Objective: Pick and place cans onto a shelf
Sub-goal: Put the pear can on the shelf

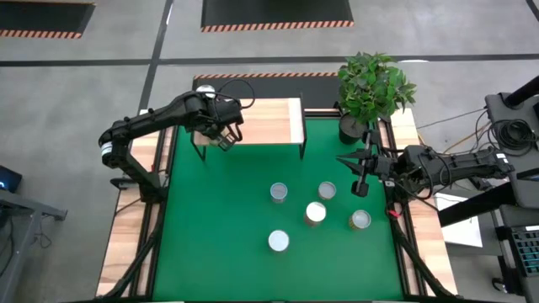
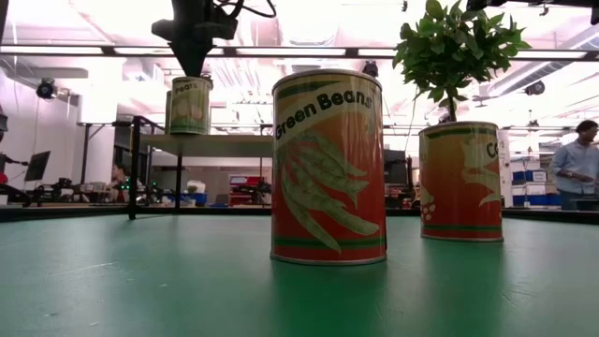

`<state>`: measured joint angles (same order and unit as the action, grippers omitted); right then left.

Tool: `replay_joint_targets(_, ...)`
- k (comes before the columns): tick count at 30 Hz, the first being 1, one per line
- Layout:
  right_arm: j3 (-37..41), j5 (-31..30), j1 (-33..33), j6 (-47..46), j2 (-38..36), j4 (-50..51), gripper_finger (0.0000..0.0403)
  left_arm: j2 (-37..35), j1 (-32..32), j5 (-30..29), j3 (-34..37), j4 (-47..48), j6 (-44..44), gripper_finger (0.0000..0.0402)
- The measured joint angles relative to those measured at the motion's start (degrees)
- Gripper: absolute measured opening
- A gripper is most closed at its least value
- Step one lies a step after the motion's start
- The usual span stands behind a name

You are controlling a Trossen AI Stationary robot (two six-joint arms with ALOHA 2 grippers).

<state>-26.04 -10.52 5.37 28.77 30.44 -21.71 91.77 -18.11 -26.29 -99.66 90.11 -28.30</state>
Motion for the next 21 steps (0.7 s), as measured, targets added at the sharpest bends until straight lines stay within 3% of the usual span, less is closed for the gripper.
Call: replay_joint_targets(21,0.0,0.0,0.0,0.2,0.0,0.2,0.0018,0.0,-1.2,-1.3,0.1,0.0,3.2,0.0000)
